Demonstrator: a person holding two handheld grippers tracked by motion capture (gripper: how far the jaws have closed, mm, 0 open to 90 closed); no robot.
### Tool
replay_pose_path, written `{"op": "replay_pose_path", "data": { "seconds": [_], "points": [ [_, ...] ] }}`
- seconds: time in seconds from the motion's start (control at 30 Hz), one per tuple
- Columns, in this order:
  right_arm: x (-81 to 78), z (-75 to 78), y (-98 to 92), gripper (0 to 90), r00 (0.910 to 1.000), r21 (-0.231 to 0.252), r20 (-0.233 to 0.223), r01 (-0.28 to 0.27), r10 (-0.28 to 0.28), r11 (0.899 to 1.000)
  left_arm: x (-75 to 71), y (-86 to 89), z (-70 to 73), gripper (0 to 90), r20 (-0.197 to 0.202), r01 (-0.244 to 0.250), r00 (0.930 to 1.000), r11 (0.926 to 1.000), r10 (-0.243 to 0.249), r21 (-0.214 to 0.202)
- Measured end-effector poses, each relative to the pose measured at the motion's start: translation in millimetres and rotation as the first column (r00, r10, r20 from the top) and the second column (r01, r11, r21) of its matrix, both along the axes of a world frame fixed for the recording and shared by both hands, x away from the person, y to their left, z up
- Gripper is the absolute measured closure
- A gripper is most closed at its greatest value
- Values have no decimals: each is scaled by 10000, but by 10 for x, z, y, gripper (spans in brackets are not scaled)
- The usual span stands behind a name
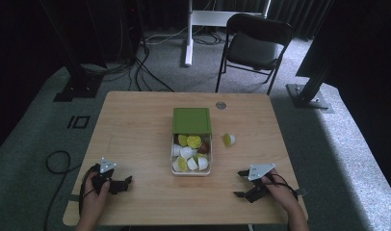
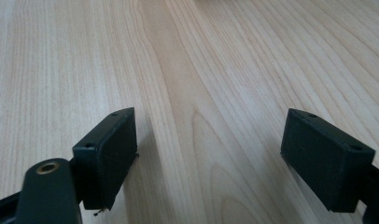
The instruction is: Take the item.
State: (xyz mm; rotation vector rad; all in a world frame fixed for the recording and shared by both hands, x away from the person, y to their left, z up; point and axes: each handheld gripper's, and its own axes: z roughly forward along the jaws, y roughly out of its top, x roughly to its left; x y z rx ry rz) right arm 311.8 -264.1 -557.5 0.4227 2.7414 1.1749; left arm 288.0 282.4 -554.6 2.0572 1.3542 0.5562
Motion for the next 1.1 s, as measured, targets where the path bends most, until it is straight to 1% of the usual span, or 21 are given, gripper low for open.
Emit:
{"op": "replay_pose_path", "data": {
  "seconds": [0.07, 0.13, 0.23, 0.27, 0.4, 0.43, 0.67, 1.1],
  "points": [
    [-5, 3, -21, 180, 10000, 14, -2, -42, 42, 10000, 0, -1, 0, 13, -2, -4, 10000, 10000, 4, -8],
    [-16, 4, -45, 180, 9998, -77, 148, -112, 113, 9999, 0, 0, 0, 14, -3, -3, 10000, 10000, 3, -6],
    [-31, -6, -80, 178, 10000, 17, 45, -87, 87, 10000, 0, 0, 0, 13, -2, 1, 10000, 10000, -1, 1],
    [-31, -17, -94, 165, 10000, 109, -23, 72, -71, 9999, 0, 0, 0, 13, -4, -4, 10000, 10000, 4, -6],
    [-36, -18, -109, 159, 9999, 83, -20, 163, -163, 9998, -1, 0, 0, 13, -3, -4, 10000, 10000, 4, -7],
    [-40, -19, -111, 133, 9999, 67, -25, 154, -154, 9999, -1, 0, 0, 13, -6, 1, 10000, 10000, -1, -2],
    [-75, -23, -119, 125, 9994, 23, -29, -357, 357, 9994, -1, 0, 0, 13, -7, 0, 10000, 10000, 0, -1],
    [-73, -23, -121, 122, 9995, 10, -28, -330, 330, 9995, 0, -1, 0, 13, -4, -6, 10000, 10000, 6, -9]
  ]
}}
